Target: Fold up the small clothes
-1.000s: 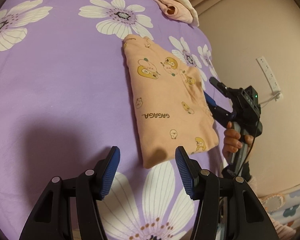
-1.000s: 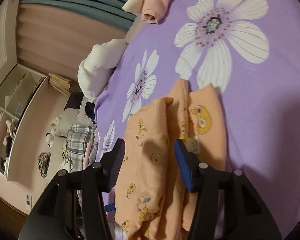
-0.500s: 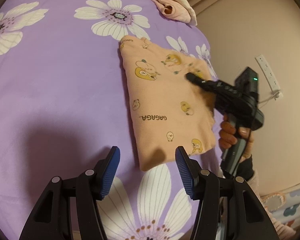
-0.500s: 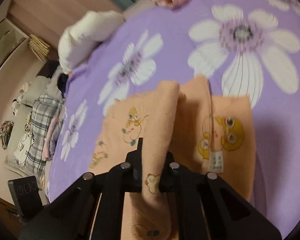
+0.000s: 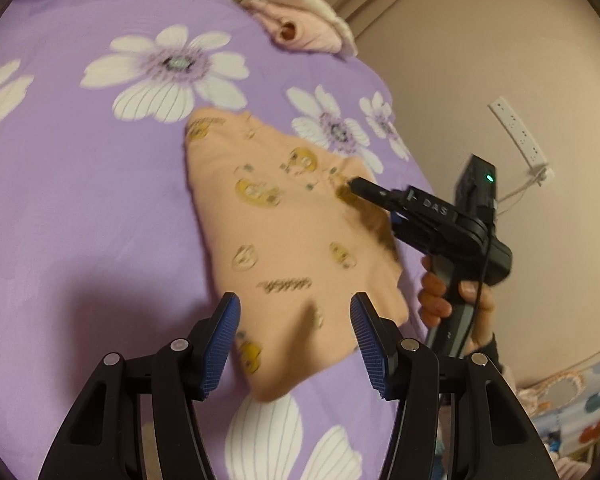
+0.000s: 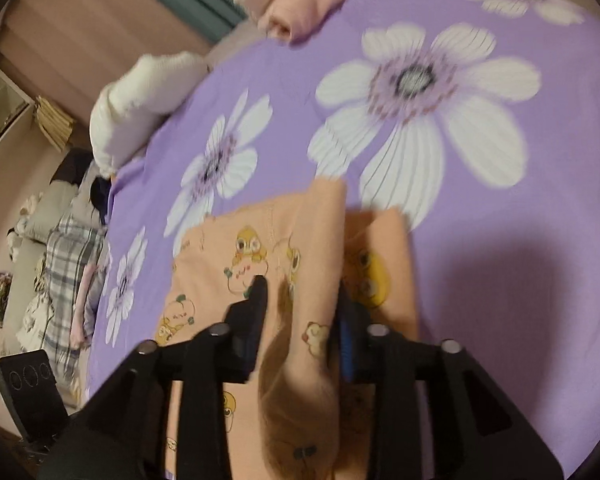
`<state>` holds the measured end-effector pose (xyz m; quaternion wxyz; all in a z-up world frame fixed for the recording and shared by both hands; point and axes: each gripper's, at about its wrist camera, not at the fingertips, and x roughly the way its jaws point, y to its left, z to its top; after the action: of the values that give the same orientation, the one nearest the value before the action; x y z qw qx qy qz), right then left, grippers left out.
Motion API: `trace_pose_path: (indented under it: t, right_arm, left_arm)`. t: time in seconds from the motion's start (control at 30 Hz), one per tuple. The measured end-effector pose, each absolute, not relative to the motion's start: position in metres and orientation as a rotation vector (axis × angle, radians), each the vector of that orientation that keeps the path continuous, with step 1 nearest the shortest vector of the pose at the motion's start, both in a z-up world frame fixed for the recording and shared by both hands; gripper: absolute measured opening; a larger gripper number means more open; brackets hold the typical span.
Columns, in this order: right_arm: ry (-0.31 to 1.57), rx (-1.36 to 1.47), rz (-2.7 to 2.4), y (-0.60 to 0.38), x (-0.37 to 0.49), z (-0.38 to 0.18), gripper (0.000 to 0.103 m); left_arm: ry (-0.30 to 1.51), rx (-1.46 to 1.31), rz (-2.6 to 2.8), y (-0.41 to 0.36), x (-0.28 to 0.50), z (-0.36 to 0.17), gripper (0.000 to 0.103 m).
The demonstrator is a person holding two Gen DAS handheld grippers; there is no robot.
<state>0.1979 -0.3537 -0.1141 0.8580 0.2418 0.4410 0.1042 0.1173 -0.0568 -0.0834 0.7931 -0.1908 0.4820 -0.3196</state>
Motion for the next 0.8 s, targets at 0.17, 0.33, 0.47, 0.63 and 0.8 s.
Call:
trace_pose_path:
  t: [0.17,0.33,0.47,0.63,0.8]
  right_arm:
    - [0.776,0.416,0.224,-0.358,0.165,-0.077,0.035]
    - [0.763,0.286,0.363,-0.331,0.129,-0.067,0.017]
    - [0.839,0.228,0.385,-0.313,0.119,-0.090,0.015]
    - [0.917,0.227,0.335,-0.314,0.116,-0.122,0.011]
    - [0.922,0.294,0.342,-0.321,0.110,-0.130,0.011]
  left_arm:
    - [0.987,-0.398,-0.686,-0.070,0.122,-0.079,0.048]
    - [0.988,-0.365,-0.670,-0.084,0.126,-0.086,0.033]
    - [1.030,-0.362,-0.667,-0.086,0.124,-0.103,0.033]
    - [1.094,-0.435,-0.674,-0.076,0.124,-0.123,0.033]
    - [1.091,-0.435,-0.677,-0.074,0.121,-0.122,0.033]
